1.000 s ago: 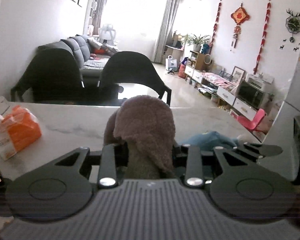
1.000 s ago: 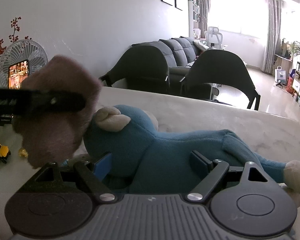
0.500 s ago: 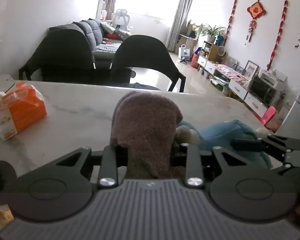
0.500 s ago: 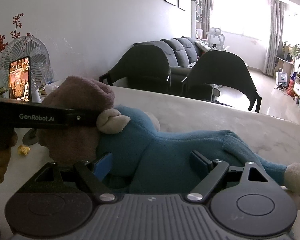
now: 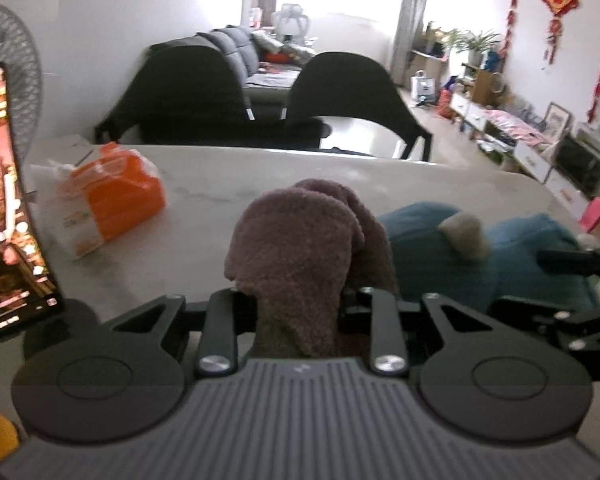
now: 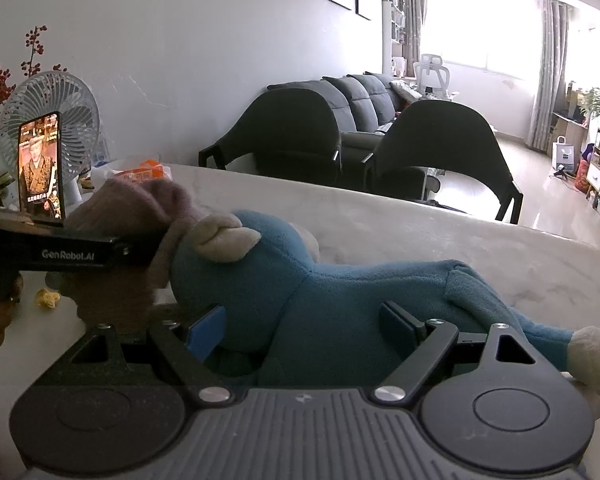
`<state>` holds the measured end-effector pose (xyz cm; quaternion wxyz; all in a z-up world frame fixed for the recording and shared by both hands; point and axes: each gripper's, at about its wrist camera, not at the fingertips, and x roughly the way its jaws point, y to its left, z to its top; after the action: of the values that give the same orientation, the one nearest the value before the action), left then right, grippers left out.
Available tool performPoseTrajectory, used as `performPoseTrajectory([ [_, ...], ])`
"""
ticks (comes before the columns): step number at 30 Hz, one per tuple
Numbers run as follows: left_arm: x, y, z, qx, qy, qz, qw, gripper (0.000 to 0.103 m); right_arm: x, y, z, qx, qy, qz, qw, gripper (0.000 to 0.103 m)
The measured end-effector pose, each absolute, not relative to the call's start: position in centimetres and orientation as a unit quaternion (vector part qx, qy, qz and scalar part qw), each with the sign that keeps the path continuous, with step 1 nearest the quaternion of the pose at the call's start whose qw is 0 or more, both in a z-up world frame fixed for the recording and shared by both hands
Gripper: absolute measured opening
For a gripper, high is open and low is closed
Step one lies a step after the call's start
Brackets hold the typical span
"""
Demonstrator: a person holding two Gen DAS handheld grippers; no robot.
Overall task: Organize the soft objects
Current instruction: 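Press and rub the towel on top of the plush head with the left gripper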
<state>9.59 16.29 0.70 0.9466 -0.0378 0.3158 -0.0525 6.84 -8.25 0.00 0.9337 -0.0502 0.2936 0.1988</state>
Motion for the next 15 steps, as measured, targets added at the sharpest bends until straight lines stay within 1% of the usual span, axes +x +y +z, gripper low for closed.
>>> performPoseTrajectory([
  [3,9.2,16.6,1.8,-0.063,0.299,-0.071,0.949,0.026,6.9,-8.3,0.0,-0.051,0.294,0.199,0.934,0.086],
  [10,8.9,14.0,5.8,-0.051,0.236,-0.128,0.962,0.026,6.9,-8.0,0.0,-0.053,0.295,0.198,0.933,0.086],
  [15,10.5,12.3,5.5,-0.040,0.243,-0.152,0.957,0.026,7.0,-8.1,0.2,-0.052,0.295,0.198,0.933,0.086],
])
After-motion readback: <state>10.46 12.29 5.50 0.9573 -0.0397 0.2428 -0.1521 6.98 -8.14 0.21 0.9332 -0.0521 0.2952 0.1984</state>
